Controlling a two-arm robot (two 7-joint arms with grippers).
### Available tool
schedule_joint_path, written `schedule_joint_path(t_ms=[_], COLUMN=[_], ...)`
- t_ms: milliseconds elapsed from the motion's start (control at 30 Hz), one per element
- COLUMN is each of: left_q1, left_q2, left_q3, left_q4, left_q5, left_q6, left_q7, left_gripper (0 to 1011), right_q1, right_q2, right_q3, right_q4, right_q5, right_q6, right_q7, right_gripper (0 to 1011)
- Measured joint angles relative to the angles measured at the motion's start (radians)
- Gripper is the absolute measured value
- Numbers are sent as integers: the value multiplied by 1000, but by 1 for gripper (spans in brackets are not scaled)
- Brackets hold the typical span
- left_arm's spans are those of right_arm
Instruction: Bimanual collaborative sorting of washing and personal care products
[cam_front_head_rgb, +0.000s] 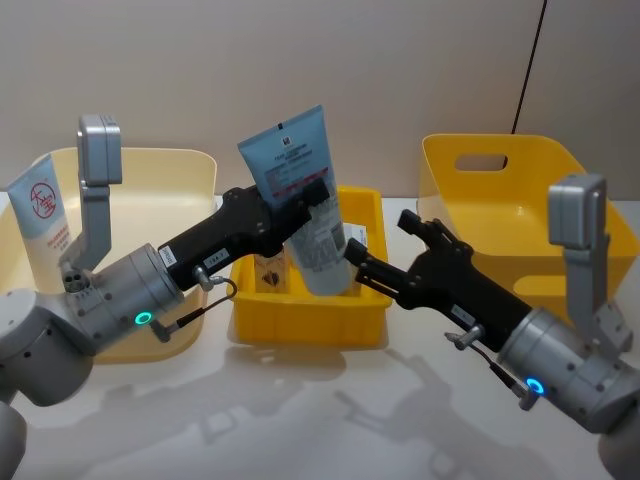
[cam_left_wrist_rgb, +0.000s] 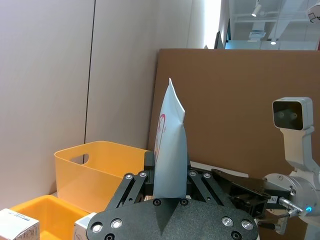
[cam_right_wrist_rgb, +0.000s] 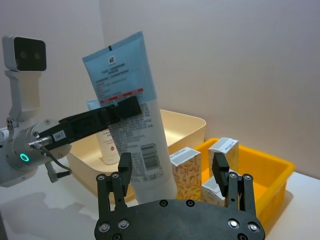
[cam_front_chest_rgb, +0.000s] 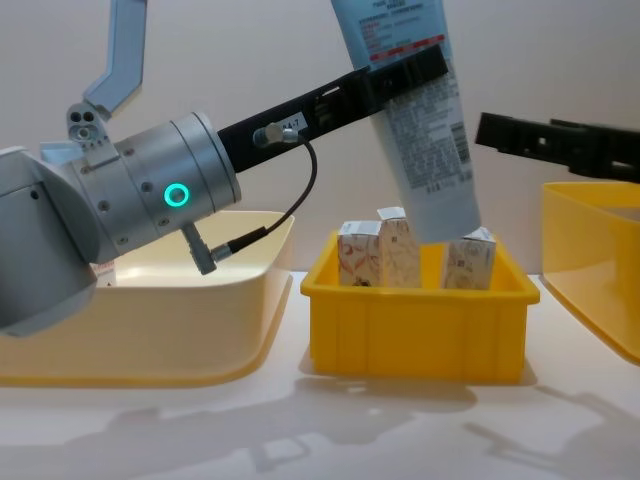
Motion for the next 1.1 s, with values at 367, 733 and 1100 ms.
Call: schedule_joint_path(t_ms=[367,733,1100], left_q1=[0,0,0], left_q2=[-1,-1,-1], left_q3=[1,1,1], left_q4=[1,1,1], left_q5=[0,0,0], left_q6=[0,0,0], left_q7=[-1,-1,0], left_gripper=[278,278,278], right_q1=[94,187,267], right_q2=[4,8,-7], right_q3=[-66,-150,-224], right_q4=[44,95,152], right_q5=[-22,-85,-128], right_q6=[38,88,115], right_q7=[21,28,42], right_gripper=[1001,1001,1001])
